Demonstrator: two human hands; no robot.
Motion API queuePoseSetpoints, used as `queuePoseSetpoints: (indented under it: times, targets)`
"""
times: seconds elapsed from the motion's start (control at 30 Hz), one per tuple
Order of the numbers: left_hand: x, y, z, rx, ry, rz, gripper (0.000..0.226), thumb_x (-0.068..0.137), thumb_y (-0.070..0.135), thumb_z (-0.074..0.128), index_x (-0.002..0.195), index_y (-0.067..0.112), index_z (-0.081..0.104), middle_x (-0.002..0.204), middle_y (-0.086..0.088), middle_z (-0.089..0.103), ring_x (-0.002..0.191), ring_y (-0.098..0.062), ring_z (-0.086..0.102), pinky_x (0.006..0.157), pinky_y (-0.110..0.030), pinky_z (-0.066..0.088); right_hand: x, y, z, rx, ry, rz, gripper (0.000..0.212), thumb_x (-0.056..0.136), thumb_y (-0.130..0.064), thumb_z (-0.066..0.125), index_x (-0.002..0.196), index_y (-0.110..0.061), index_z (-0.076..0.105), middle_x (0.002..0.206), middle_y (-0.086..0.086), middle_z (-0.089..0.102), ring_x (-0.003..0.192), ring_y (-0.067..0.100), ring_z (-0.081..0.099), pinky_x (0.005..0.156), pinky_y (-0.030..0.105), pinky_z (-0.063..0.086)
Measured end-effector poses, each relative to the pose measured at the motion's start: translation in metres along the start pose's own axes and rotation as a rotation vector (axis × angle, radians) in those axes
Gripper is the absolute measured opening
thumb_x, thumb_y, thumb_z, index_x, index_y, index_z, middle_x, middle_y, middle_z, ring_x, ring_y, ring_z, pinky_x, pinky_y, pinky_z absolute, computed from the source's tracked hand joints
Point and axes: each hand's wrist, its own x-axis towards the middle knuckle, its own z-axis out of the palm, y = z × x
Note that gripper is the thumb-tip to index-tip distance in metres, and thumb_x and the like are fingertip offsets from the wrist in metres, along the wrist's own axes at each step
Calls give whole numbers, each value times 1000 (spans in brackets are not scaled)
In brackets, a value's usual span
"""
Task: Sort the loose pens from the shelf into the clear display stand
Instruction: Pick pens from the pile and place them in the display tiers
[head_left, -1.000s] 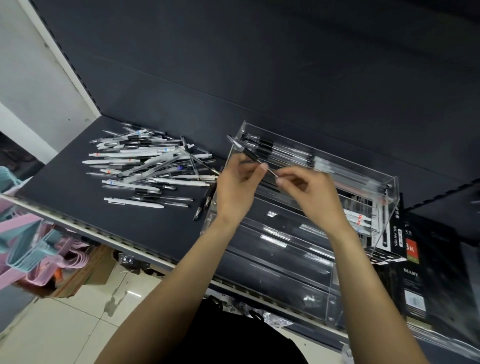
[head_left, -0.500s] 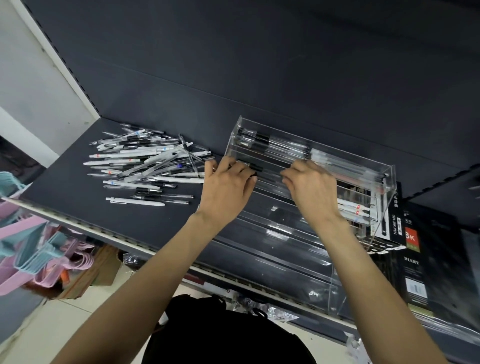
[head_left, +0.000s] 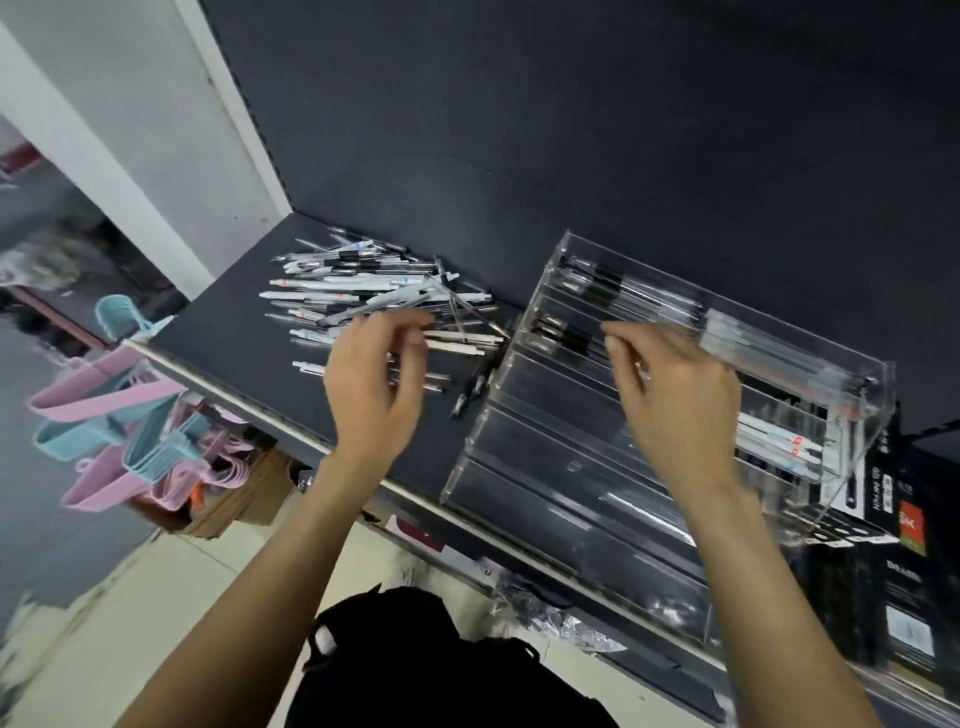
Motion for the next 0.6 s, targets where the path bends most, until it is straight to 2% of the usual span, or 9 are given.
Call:
queuePoseSetpoints:
  times: [0.07,0.1,0.17,0.23,0.27,0.33,0.4,0.47,0.6]
  targets:
    - [5,-31,-31,-27,-6,-151,17,96,14,47,101,14,63,88,3,64,78,-13,57,68,-27,43,-7,-41,5,216,9,-2,16,93,-16,57,103,-15,70,89,-4,71,66,5,62,56,19,50]
    - [8,-53,-44,21,-82,-175,16,94,17,48,102,15,62,91,3,65,81,-11,56,70,-27,43,-12,-59,15,317,-57,9,16,92,-15,58,104,-16,69,89,-6,71,66,3,61,57,15,49]
    - [16,-102,-58,223,-351,-115,27,88,29,49,106,15,62,101,0,66,91,-15,55,78,-33,45,-21,-90,45,431,-268,53,19,92,-15,59,107,-20,68,92,-9,70,66,1,61,62,15,50]
    - [23,-153,-59,418,-645,-8,49,82,47,52,117,14,61,115,-8,63,105,-30,55,89,-42,44,-27,-112,83,388,-472,95,23,92,-18,57,112,-23,65,103,-10,65,76,3,61,71,24,53]
    - [25,-172,-56,475,-777,-4,58,80,53,58,124,15,58,123,-11,59,113,-35,52,93,-45,42,-28,-120,103,312,-546,111,26,93,-20,56,118,-24,62,111,-9,62,87,5,61,78,27,53]
    - [31,-195,-47,530,-980,-11,70,79,55,66,137,19,47,137,-10,48,127,-34,42,102,-45,35,-23,-131,139,120,-617,145,36,94,-25,53,130,-25,52,126,-6,52,112,13,52,91,30,47]
    - [37,-212,-37,566,-1073,97,74,83,58,60,143,23,36,143,-7,39,133,-30,33,108,-43,29,-15,-137,168,-32,-616,180,43,94,-25,52,136,-23,45,132,-4,47,122,18,41,100,30,40]
    - [44,-223,-31,578,-1125,198,75,85,58,56,145,22,29,145,-6,33,135,-28,31,110,-40,27,-8,-141,190,-133,-617,233,45,93,-21,53,137,-19,43,134,0,47,123,22,39,104,32,37]
    - [52,-237,-27,522,-1139,284,65,88,49,59,141,20,34,138,-3,32,127,-26,39,107,-36,32,-1,-146,218,-245,-642,326,44,91,-15,55,133,-17,43,131,5,52,121,27,40,101,38,39]
